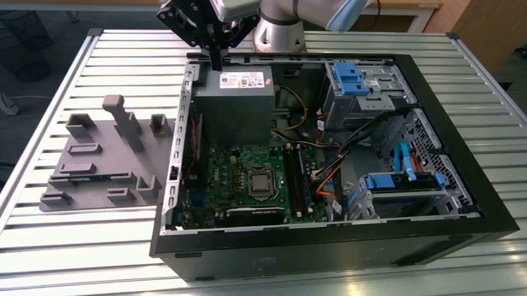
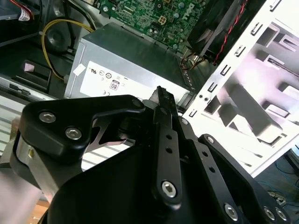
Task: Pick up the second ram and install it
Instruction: 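Reach for the second ram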
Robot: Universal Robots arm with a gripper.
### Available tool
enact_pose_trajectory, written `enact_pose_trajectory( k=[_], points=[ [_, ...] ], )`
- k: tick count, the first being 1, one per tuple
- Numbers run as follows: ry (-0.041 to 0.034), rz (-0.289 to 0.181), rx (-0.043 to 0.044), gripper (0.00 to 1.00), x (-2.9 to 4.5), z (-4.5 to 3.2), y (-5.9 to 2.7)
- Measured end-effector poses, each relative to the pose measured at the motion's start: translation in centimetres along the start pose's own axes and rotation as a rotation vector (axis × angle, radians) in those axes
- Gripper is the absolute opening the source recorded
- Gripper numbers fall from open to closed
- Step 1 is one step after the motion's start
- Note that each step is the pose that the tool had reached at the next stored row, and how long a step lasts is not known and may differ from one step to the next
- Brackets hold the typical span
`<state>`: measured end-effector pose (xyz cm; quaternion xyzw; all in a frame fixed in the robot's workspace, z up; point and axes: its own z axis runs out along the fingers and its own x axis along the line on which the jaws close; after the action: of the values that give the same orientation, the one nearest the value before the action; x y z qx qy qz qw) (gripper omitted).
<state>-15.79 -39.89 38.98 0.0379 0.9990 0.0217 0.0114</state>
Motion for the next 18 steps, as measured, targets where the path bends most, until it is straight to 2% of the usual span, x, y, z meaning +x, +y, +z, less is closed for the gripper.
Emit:
enact_pose_trajectory(
  k=[18],
  points=[
    [0.0001, 0.0, 0.0, 0.11, 1.07, 0.08, -0.09]
  ],
)
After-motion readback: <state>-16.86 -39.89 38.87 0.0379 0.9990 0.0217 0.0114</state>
